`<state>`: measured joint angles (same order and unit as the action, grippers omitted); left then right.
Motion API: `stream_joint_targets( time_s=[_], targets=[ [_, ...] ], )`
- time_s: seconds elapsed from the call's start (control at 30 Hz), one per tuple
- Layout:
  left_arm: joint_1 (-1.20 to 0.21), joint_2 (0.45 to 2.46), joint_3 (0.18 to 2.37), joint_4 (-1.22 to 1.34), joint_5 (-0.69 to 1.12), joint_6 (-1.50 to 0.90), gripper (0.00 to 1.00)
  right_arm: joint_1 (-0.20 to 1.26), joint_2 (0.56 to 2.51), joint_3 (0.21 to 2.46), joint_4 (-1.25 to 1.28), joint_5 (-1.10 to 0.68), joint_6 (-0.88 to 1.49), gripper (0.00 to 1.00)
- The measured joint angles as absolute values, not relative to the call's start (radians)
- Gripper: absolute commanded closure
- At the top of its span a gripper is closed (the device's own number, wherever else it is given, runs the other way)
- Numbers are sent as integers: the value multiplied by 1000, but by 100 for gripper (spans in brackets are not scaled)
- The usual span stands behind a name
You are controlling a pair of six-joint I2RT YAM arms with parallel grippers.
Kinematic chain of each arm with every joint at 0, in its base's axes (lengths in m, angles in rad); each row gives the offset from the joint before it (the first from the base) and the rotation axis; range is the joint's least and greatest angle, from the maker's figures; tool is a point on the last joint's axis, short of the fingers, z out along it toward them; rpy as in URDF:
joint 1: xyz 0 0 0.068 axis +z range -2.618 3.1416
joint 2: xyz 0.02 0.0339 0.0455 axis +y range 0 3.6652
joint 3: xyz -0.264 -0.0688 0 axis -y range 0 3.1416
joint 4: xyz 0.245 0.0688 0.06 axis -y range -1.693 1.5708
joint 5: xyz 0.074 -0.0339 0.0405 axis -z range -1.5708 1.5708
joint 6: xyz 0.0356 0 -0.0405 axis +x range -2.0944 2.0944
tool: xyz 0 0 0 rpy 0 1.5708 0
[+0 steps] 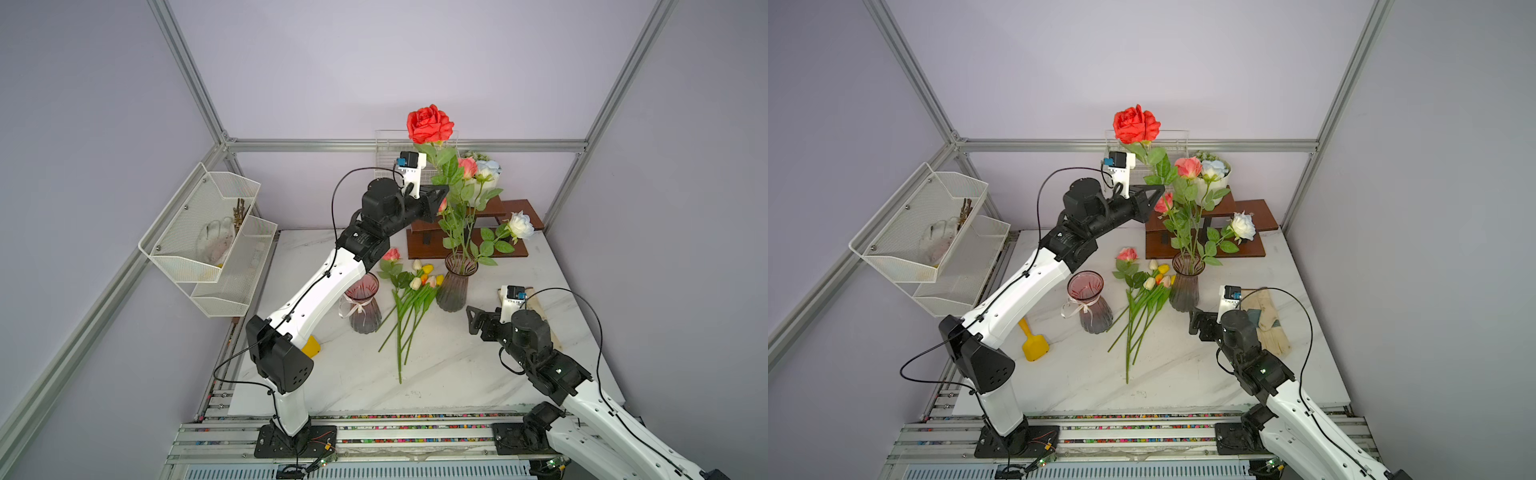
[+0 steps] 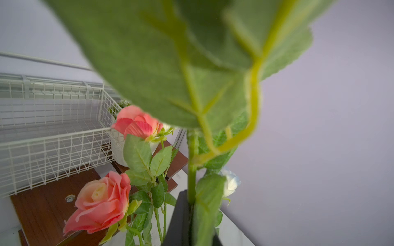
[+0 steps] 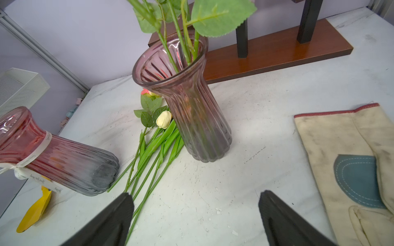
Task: Arrange the flowers in different vases according to their variety
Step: Insert the flower into the vase.
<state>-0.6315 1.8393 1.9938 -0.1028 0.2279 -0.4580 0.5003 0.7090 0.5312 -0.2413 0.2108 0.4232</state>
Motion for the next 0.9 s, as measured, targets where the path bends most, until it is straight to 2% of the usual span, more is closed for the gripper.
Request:
stream_joint_targets(
  time_s=[0.33,0.37,0.4,0.47,0.5,0.63,0.73,0.9],
  targets=[
    [-677,1961,2009,-179,142,-371,100,500,707,531,-241,195,414,3],
    [-684,1971,2011,-191,138,-363,94,500,710,531,-240,185,414,4],
    [-691,1980,2013,-205,136,-355,78,500,714,531,-237,174,414,4],
    [-706,1996,2025,-235,138,-337,39,500,726,531,-230,142,414,7],
    [-714,2000,2029,-253,139,-331,27,500,734,531,-225,120,413,8],
    [-739,1990,2017,-310,137,-309,0,502,804,532,-187,4,422,15],
    [-746,1920,1925,-333,115,-288,0,518,873,533,-159,-65,439,19],
    [-742,1686,1706,-363,57,-267,0,609,996,577,-128,-109,467,26]
  ],
)
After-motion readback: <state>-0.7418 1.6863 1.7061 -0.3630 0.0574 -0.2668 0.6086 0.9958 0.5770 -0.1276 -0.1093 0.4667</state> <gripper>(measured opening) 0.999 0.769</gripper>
